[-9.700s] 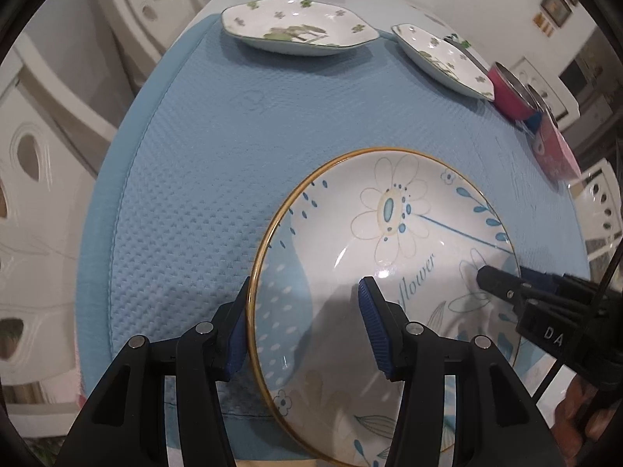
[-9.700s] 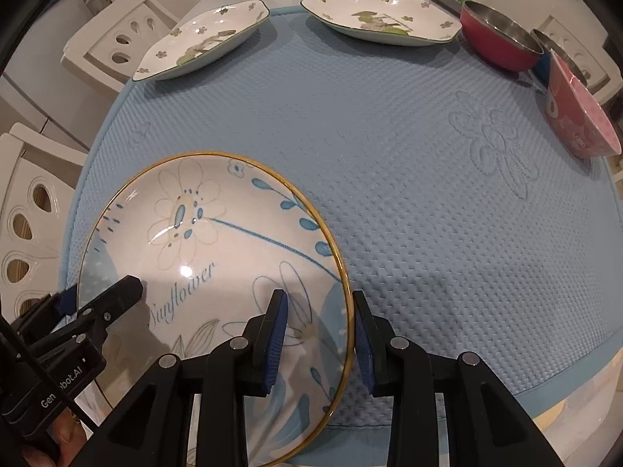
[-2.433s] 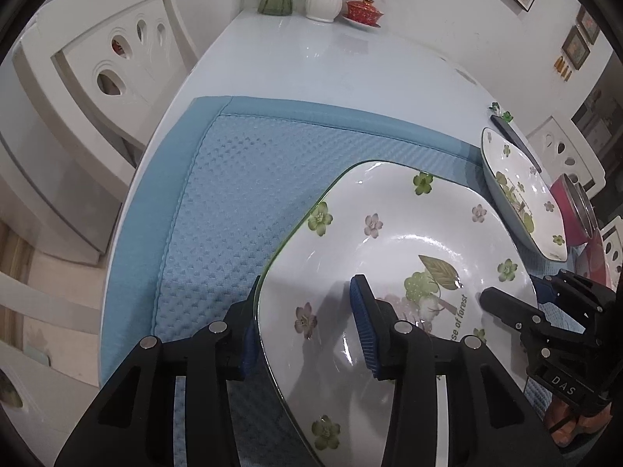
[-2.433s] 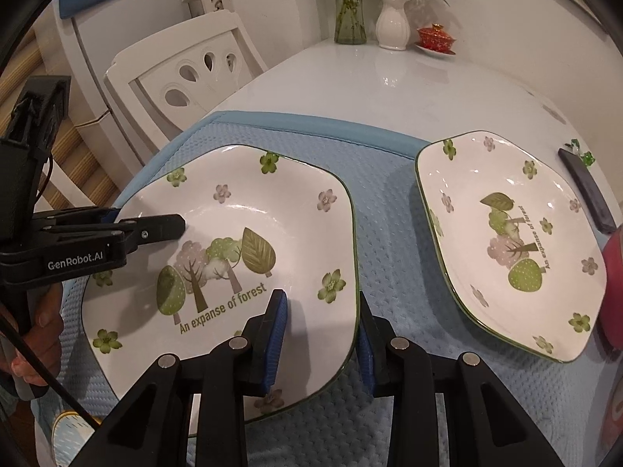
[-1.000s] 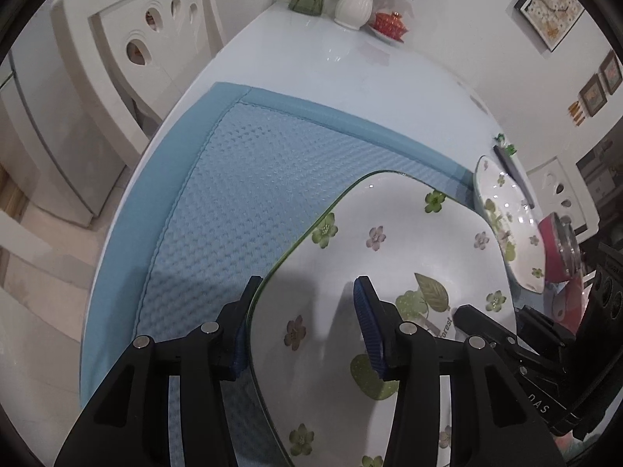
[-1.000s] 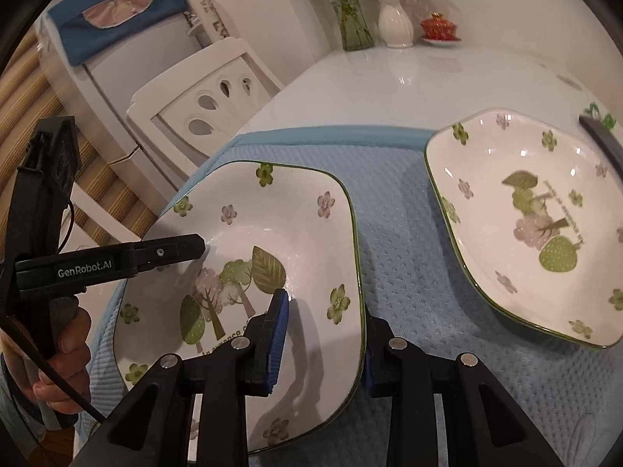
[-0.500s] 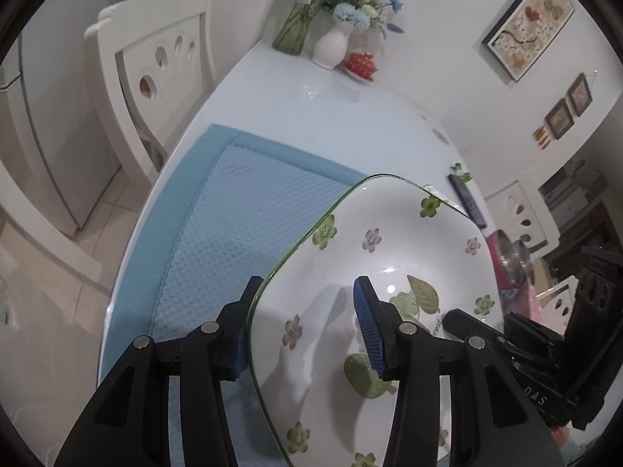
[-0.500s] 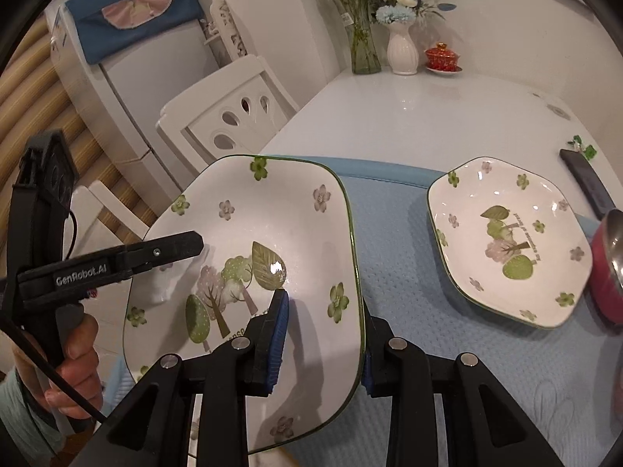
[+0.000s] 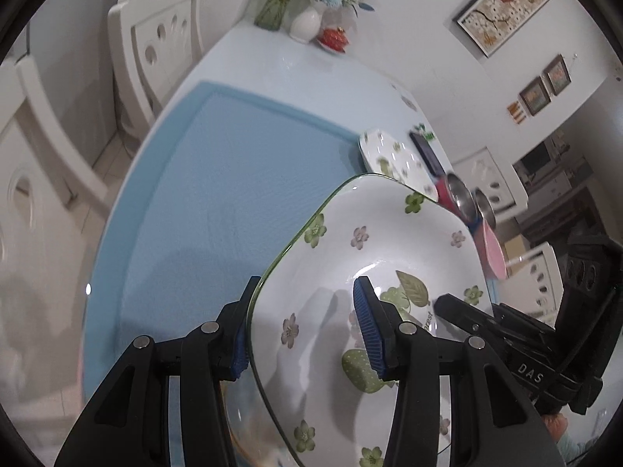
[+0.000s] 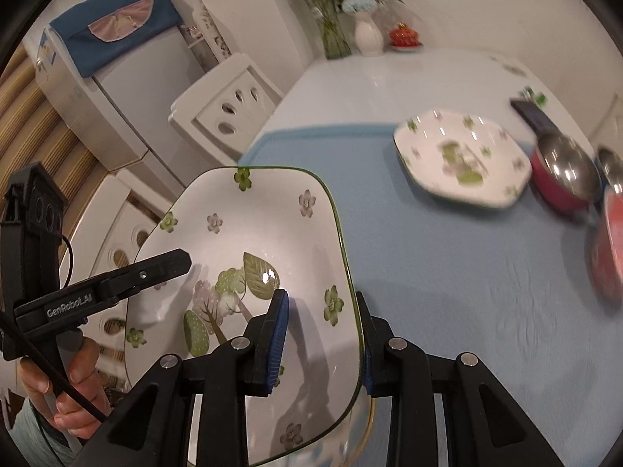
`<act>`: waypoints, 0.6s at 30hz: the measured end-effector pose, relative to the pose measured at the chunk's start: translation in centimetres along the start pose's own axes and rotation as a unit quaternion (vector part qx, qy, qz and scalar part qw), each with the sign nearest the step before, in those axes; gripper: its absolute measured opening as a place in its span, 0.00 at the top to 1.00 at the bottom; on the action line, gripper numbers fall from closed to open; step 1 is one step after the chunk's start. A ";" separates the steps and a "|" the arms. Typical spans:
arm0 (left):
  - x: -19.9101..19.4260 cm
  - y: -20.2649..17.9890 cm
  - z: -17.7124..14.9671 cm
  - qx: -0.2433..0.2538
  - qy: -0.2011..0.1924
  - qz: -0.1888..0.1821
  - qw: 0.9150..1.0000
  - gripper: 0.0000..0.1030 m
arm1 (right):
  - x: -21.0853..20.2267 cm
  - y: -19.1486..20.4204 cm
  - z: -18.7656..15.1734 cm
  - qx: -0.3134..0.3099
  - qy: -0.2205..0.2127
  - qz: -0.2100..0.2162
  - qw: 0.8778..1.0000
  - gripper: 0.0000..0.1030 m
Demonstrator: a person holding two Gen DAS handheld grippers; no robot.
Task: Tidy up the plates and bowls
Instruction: 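Lower the forest plate onto the Sunflower plate and open the right gripper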
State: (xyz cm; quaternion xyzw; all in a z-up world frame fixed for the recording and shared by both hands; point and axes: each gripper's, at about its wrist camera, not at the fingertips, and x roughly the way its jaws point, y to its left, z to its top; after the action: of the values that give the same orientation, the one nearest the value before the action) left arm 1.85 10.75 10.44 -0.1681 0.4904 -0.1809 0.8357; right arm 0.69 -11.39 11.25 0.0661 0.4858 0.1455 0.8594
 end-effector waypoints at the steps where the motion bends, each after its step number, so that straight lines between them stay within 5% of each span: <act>1: -0.1 0.0 -0.7 -0.001 0.004 -0.001 1.000 0.59 | -0.2 0.0 -0.9 0.001 0.004 -0.002 1.000 0.71; 9: 0.3 0.7 -5.5 -0.004 0.039 0.004 0.999 0.59 | -0.5 0.3 -6.7 0.008 0.043 -0.013 0.999 0.70; 18: 1.6 1.5 -7.8 0.006 0.049 0.020 0.999 0.59 | 1.2 0.0 -9.1 0.015 0.069 -0.023 0.997 0.70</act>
State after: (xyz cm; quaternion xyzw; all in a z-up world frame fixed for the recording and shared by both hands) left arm -4.05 10.51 4.93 -0.1440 0.5332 -0.1747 0.8151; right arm -6.52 -11.25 5.61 0.0576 0.5474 0.1226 0.8258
